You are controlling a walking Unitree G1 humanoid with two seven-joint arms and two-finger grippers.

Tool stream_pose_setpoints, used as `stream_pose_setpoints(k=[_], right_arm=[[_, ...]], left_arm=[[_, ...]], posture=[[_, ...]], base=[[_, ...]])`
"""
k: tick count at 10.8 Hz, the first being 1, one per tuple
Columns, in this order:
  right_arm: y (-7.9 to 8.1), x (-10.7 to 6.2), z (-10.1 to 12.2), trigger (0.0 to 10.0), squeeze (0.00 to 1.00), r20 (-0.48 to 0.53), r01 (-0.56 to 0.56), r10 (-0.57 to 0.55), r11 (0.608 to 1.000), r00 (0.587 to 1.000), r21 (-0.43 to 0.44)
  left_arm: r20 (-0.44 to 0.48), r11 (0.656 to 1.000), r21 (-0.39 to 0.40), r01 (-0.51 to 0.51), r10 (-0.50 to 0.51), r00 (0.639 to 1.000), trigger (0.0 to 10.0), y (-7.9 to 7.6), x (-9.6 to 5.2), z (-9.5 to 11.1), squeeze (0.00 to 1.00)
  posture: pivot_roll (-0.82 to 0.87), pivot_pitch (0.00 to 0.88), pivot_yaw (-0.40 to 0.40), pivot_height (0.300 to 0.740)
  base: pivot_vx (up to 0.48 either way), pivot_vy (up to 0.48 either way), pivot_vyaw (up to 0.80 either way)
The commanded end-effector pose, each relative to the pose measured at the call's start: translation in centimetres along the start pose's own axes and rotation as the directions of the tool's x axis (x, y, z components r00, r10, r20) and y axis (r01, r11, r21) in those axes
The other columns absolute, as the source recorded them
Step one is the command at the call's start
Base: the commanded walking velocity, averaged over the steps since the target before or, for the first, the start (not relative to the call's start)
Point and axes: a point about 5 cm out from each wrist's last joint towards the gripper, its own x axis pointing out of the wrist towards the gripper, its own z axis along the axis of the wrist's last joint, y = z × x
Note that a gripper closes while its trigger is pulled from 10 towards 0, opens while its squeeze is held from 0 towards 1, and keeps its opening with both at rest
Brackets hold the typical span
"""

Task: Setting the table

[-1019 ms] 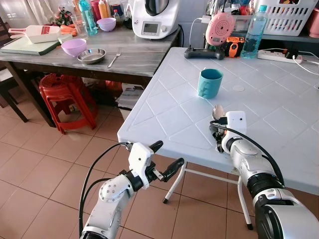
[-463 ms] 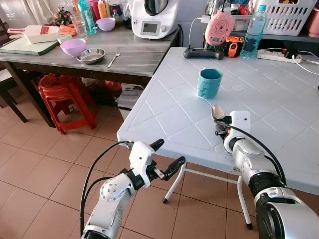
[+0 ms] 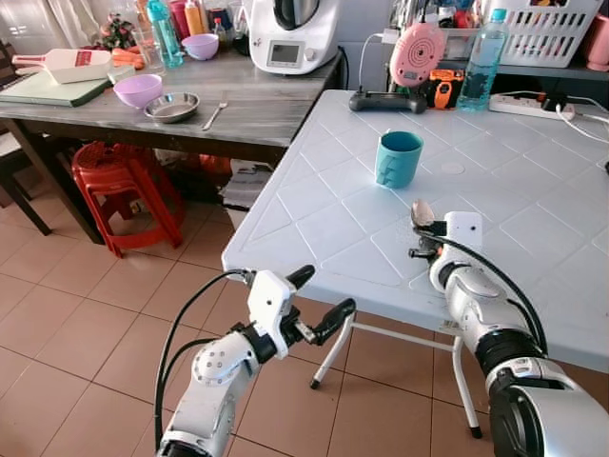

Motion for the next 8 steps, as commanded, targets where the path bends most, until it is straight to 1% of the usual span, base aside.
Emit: stream_pose_setpoints(k=[1, 2, 4, 5, 6, 7, 8], right_arm=[[0.4, -0.2, -2.0, 0.0, 0.0, -0.094, -0.011, 0.013, 1.0, 0.995, 0.027], [0.5, -0.2, -2.1, 0.0, 0.0, -0.096, -0.012, 0.016, 0.999, 0.995, 0.036], [0.6, -0.3, -2.1, 0.0, 0.0, -0.069, 0.014, -0.011, 0.999, 0.998, 0.042], [1.0, -0.5, -1.5, 0.0, 0.0, 0.001, 0.004, -0.004, 0.997, 1.0, 0.071], [1.3, -1.1, -1.0, 0.0, 0.0, 0.065, -0.005, -0.001, 0.996, 0.998, 0.09], [1.1, -2.2, -0.5, 0.0, 0.0, 0.15, 0.003, -0.017, 0.996, 0.989, 0.092], [0.3, -3.4, 0.2, 0.0, 0.0, 0.244, 0.05, -0.065, 0.996, 0.968, 0.07]], left_arm=[[-0.001, 1.0, 0.013, 0.006, -0.006, 1.0, 10.0, 0.2, 0.0, 0.1, 0.0], [-0.001, 1.0, 0.013, 0.006, -0.006, 1.0, 10.0, 0.1, 0.1, 0.1, 0.0], [0.005, 1.0, 0.013, 0.002, -0.002, 1.0, 10.0, 0.1, 0.2, 0.2, 0.0], [0.025, 1.0, 0.016, -0.013, 0.013, 1.0, 10.0, 0.3, 0.4, 0.6, 0.0], [0.04, 0.998, 0.027, -0.052, 0.051, 0.998, 10.0, 0.8, 0.7, 1.0, 0.0], [0.061, 0.99, 0.052, -0.134, 0.131, 0.99, 10.0, 1.7, 0.7, 1.2, 0.0], [0.041, 0.973, 0.069, -0.218, 0.216, 0.976, 10.0, 2.6, 0.8, 1.2, 0.0]], posture=[[-0.04, 0.014, 0.066, 0.74], [-0.04, 0.013, 0.062, 0.74], [-0.04, 0.01, 0.055, 0.74], [-0.04, 0.005, 0.05, 0.74], [-0.04, 0.003, 0.047, 0.74], [-0.04, 0.002, 0.045, 0.74], [-0.05, 0.003, 0.049, 0.74]], base=[[0.0, 0.0, 0.0], [0.0, 0.0, 0.0], [0.0, 0.0, 0.0], [0.0, 0.0, 0.0], [0.0, 0.0, 0.0], [0.0, 0.0, 0.0], [0.0, 0.0, 0.0]])
